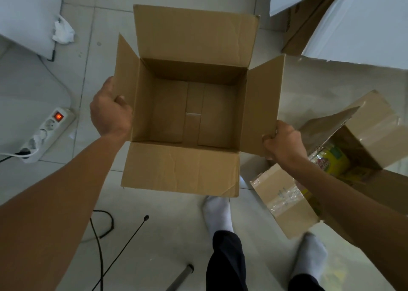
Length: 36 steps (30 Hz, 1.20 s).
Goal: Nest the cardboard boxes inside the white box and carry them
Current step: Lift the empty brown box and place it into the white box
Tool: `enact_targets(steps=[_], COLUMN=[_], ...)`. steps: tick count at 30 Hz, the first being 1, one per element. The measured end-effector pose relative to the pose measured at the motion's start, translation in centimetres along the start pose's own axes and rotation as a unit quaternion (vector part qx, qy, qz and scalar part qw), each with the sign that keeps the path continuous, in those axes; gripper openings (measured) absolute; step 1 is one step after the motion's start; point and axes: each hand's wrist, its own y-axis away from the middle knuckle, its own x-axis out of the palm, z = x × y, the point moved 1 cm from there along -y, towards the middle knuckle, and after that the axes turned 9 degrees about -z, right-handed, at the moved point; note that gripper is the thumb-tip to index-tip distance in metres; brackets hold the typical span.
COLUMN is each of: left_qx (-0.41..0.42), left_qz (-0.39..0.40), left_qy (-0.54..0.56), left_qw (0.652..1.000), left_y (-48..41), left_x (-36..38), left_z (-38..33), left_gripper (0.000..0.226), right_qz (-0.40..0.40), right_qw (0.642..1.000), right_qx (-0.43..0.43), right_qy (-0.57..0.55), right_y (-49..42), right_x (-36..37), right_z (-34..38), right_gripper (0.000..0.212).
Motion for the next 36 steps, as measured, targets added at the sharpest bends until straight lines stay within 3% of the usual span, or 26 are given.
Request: enact_targets(steps=[15,20,23,26,30,36], left_qx=[0.011,0.047,0.088,0.121,0.099,-0.023], left_qz=[-0.003,-0.045,-0.051,-0.04,-0.044,-0.067], left_qy=[-0.033,-0.139,-0.159,-0.157,-0.124,-0.046], left_qw=[0.999,0.988,0.982,0.979,0.986,0.996], left_y=[0.2,1.4,2.9,5.0,9.8,23.2], left_x=[-0.5,-1.5,-2.3,-2.3,-1.4,0.8], left_z=[0.1,-0.4,-1.4,-3.0,-5.8,-12.3], left_gripper=[0.05,0.081,0.081,0.078,0.072,0.07], right_qz=[-0.009,-0.02,-0.035,-0.049,-0.047,-0.048], right_qw=[1.0,1.0,0.999,0.998,0.995,0.991], right_qx=[0.009,0.007,-0.004,-0.04,-0.075,-0.11], right_qy=[0.006,-0.012,-0.018,-0.012,-0.034,-0.062], right_y=[-0.8,-0.6,-0.3,-0.1,-0.6,-1.9], right_x=[0.1,-0.3,-1.6,-3.3,-5.7,-10.4], right_z=[-1.4,-2.0,-2.7,-4.0,-6.7,-14.2], right_gripper=[0.03,0.048,0.061,0.056,0.041,0.03])
